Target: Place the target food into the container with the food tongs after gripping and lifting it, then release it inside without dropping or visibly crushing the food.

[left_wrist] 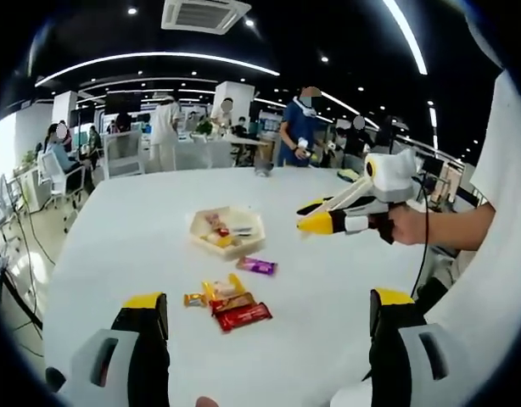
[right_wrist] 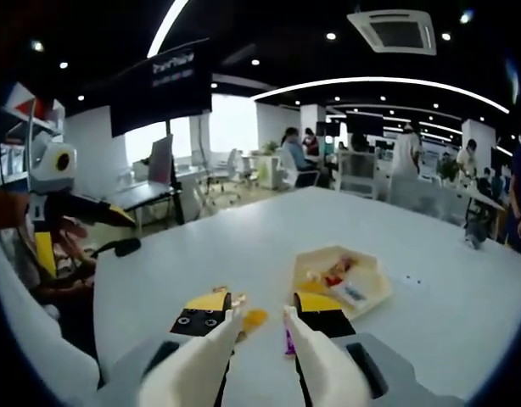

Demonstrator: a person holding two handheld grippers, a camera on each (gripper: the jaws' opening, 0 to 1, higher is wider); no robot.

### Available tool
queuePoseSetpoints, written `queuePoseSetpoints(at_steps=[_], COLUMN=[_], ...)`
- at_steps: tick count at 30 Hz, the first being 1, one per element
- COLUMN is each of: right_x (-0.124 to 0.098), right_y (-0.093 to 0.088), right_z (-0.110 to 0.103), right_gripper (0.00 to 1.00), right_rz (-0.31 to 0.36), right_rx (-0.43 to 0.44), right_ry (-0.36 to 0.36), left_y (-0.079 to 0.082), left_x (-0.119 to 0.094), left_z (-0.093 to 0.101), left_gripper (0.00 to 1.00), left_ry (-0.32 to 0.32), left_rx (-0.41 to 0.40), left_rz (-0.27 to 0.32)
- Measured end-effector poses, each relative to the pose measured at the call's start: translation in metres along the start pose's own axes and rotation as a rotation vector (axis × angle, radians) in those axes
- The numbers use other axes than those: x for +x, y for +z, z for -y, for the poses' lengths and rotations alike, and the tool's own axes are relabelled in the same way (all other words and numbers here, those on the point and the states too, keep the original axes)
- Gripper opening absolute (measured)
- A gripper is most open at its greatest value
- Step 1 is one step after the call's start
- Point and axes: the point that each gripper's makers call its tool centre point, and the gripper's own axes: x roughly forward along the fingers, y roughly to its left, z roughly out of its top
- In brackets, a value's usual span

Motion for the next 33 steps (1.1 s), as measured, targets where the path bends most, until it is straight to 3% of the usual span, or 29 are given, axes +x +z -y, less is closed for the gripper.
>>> queuePoseSetpoints(at_steps=[10, 14, 17, 24, 31, 33], right_x=[0.018, 0.022, 0.025, 0.030, 0.040, 0.043], right_y=[0.000, -0.001, -0.003, -0.007, -0.018, -0.019], right_z=[-0.009, -0.009, -0.012, -0.018, -0.032, -0.045], right_gripper=[0.29, 0.29, 0.29, 0.29, 0.29, 0.29], right_rz=[-0.027, -0.034, -0.037, -0.038, -0.048, -0.042], right_rx=[-0.033, -0.031, -0.045, -0.058, -0.094, -0.108], right_ry=[0.061, 0.070, 0.083, 0.100, 0.163, 0.209], left_y=[-0.014, -0.017, -0.014, -0.015, -0.016, -0.016], left_x=[-0.008, -0.007, -0.006, 0.000, -0.009, -0.010], left_z=[-0.016, -0.018, -0.017, -0.010, -0.024, -0.026], left_gripper=[0.99, 0.99, 0.99, 0.99, 0.99, 0.99], left_ry=[0.074, 0.076, 0.069, 0.041, 0.094, 0.102], left_rx=[-0.028, -0.029, -0.038, -0.050, -0.062, -0.072], left_rz=[0.004, -0.022, 0.000, -0.017, 0.001, 0.010])
